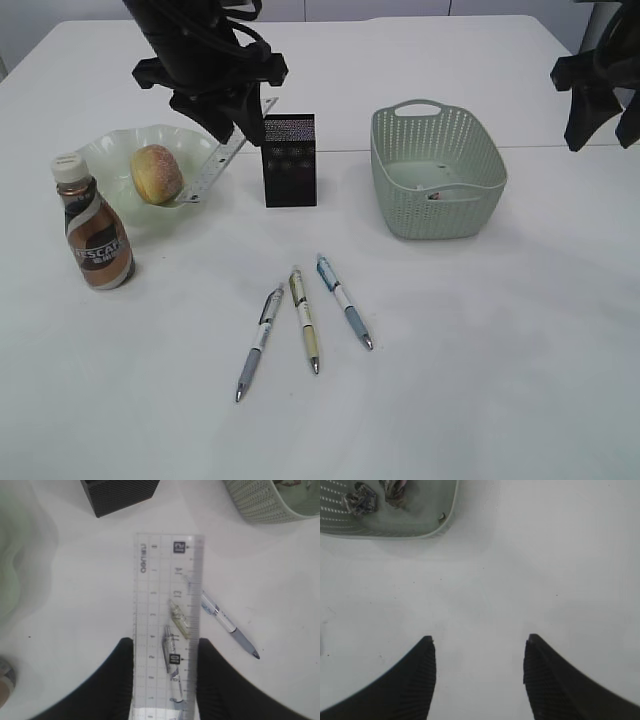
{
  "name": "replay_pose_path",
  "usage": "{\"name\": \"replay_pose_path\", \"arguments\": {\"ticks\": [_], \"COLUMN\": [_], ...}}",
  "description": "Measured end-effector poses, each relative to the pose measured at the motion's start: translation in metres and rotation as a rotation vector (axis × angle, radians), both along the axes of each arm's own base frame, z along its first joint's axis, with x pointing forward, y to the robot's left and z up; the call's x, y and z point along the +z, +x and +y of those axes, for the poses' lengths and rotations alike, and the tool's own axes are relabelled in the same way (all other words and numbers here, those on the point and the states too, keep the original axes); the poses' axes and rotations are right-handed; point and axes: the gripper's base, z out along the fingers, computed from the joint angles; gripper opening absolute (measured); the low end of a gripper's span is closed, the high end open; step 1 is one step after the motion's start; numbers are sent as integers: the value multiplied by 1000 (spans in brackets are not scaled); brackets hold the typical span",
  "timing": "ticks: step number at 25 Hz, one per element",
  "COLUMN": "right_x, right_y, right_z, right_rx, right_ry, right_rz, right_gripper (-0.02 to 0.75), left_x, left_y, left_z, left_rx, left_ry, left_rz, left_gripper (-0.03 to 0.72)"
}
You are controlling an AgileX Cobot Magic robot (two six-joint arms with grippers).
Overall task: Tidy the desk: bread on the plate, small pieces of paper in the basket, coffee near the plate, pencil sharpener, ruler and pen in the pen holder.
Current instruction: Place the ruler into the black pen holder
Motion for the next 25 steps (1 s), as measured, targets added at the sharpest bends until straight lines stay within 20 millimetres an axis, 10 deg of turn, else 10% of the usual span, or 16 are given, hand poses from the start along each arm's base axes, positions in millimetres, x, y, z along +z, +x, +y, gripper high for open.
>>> {"name": "replay_pose_path", "arguments": {"ticks": [25], "right_x": [0], "right_y": [0], "right_z": [0], "right_rx": [0], "right_ry": [0], "right_rz": [0], "right_gripper": [417], "left_x": [95], "left_y": [-40], "left_z": [23], "left_rx": [1], "left_ry": [-57], "left_rz": [-196], "left_gripper": [259]}}
